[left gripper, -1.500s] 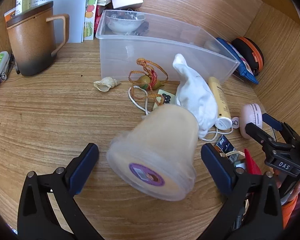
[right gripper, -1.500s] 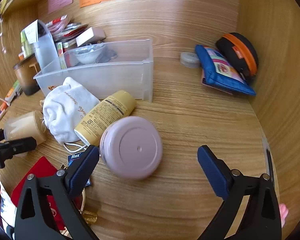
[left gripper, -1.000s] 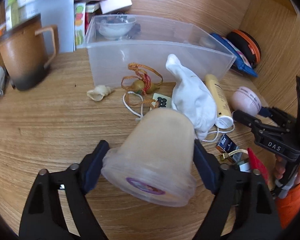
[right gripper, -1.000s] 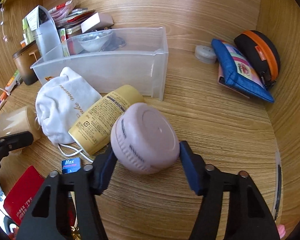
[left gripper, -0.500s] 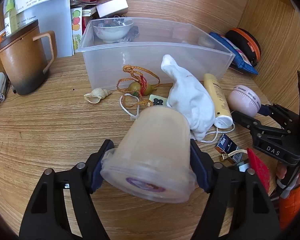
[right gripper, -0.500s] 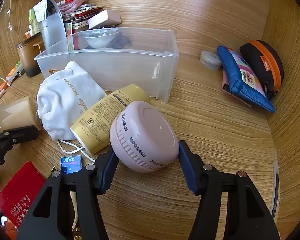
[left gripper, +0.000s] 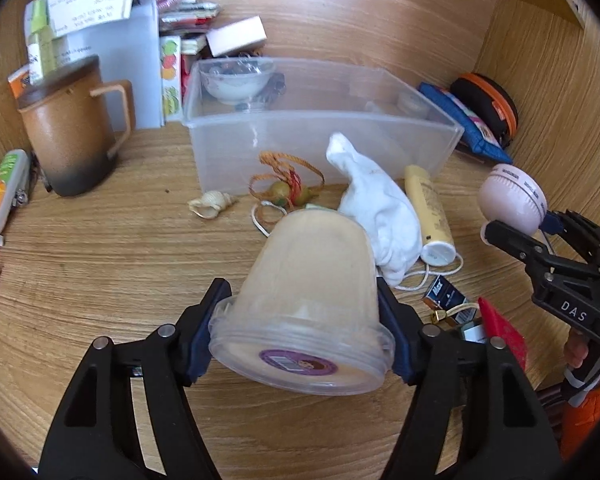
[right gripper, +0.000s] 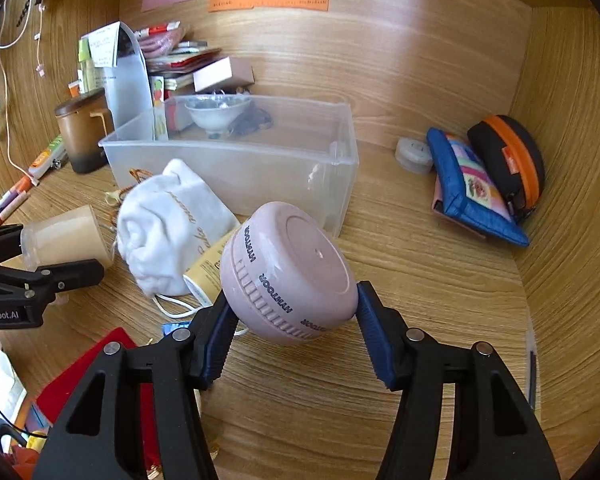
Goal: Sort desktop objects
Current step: 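Lift both held containers and carry them over the clear plastic box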
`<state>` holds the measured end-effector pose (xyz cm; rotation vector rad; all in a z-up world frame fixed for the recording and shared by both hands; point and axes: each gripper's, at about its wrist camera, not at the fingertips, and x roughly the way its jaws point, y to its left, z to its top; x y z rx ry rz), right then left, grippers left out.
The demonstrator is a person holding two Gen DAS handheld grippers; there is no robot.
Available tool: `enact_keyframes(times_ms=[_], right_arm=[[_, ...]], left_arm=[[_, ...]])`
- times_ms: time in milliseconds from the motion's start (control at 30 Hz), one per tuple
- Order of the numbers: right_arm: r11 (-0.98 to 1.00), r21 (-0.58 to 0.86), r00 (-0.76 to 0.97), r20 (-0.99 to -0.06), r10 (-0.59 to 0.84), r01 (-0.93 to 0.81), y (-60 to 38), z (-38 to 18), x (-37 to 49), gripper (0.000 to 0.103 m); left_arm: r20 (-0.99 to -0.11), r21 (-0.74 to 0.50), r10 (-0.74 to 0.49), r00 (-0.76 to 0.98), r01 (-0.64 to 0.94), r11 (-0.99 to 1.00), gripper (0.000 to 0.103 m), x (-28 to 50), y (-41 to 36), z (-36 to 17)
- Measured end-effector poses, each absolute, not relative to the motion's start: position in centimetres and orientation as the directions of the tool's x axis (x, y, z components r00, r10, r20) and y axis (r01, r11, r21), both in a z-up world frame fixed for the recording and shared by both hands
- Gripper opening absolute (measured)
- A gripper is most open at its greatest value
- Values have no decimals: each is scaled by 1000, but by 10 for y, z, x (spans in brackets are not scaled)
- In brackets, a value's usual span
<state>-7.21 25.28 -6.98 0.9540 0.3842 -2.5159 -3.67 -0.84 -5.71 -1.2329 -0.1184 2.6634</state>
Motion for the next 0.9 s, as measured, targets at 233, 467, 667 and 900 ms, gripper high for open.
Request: enact_keyframes(times_ms=[233,467,667,900], right_arm=[[-873,-98,-687,-662,-302,478,254,-56,-65,54],[-866,-92,-686,-654,-320,492,253,-46,-59,54],[-862,-97,-708,-619,-340,498,250,-22,-55,54],[-849,-94,-702,-613,-362,520,243,-2,-64,54]], left_arm=[[-713,-147,203,-671,-140,-979,69,-29,-17,-38],[-678,-121,202,-707,-163,-979,69,-23,-22,-13],[-651,-100,210,-729,-192,-976,69,-26,-28,10],[-657,-107,234,-716,-219,-970,69,-40,-37,31]])
